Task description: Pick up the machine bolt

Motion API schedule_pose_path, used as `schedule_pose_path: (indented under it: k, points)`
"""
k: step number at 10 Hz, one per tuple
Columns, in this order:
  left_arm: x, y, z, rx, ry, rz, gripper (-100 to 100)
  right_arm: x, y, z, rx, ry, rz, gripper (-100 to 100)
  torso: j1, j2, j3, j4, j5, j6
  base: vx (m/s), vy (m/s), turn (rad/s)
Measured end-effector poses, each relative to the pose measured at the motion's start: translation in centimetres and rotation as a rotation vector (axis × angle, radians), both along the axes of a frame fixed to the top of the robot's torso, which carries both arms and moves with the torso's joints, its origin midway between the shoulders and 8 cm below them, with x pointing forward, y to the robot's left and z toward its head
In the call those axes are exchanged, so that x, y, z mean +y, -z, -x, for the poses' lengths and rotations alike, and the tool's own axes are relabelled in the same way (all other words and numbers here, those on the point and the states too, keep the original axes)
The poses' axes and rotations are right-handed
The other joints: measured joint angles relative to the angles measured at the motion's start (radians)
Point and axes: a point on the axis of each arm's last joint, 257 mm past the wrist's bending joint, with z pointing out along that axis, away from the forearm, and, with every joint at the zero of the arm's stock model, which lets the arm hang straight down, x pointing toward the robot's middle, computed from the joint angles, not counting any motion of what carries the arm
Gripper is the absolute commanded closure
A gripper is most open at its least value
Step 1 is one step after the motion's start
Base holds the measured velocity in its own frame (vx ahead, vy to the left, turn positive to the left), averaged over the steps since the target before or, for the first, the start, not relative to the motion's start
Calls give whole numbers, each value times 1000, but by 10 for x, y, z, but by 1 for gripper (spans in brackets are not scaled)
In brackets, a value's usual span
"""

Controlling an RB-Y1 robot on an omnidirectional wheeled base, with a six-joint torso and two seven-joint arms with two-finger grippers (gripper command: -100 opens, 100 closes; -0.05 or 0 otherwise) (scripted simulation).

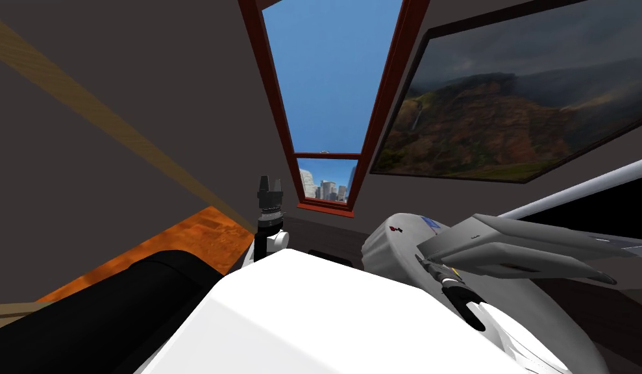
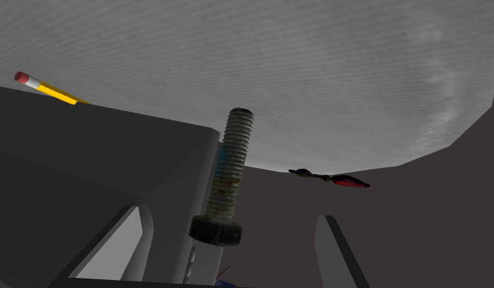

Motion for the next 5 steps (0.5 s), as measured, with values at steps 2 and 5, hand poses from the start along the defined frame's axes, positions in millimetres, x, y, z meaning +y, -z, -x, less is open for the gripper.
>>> schedule_pose_path:
  k: [2,5]
  points:
    - [0,0,0,0,0,0,0,13,1,-18,-4,-27,4,-100,-1,0,0,0,0,0,4,-15,-45]
    - [0,0,0,0,0,0,0,21,1,-31,-15,-43,1,-100,-1,0,0,0,0,1,5,-13,-95]
